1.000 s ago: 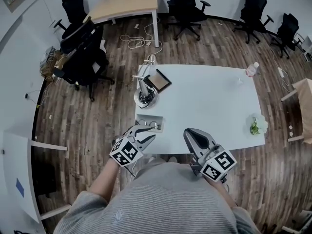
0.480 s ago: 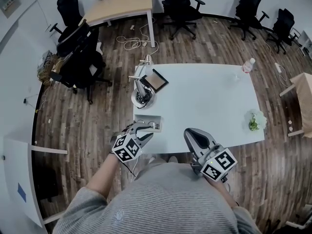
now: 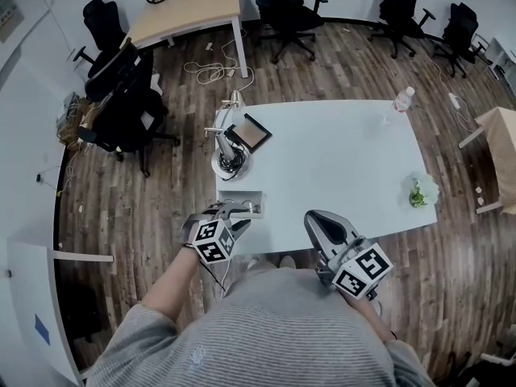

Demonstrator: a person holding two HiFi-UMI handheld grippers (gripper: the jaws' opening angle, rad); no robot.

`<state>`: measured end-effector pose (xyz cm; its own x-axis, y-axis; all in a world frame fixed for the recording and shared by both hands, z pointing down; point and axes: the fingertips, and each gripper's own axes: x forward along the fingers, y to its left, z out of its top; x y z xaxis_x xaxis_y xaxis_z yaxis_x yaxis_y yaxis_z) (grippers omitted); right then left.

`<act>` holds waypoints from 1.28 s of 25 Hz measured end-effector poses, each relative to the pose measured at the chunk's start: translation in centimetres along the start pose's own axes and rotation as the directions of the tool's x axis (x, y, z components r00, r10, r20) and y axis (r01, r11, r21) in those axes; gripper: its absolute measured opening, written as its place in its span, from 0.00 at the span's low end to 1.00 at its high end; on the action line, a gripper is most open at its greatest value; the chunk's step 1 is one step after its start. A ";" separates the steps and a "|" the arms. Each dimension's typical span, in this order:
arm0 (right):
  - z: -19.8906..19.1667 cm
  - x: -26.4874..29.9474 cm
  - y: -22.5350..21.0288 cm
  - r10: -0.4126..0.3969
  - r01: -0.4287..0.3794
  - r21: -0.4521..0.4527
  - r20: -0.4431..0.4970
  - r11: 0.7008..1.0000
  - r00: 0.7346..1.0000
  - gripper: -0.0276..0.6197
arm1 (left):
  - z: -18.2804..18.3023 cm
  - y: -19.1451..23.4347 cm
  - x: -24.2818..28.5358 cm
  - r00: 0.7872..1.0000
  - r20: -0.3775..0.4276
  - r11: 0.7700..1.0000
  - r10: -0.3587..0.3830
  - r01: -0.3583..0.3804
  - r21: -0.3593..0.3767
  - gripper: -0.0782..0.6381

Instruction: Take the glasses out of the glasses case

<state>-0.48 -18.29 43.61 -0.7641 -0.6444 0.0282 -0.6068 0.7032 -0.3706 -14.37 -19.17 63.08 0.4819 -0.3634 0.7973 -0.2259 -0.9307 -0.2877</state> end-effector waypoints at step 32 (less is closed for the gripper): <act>0.0 -1.7 -0.9 -0.079 0.079 0.016 0.012 0.997 0.997 0.07 | -5.8 0.0 6.6 0.964 -0.243 0.984 -0.110 0.140 0.110 0.27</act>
<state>1.42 -17.82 43.92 -0.7111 -0.7016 0.0458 -0.6615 0.6455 -0.3818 -16.12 -21.35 71.43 0.2836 -0.2381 0.9289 -0.0619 -0.9712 -0.2301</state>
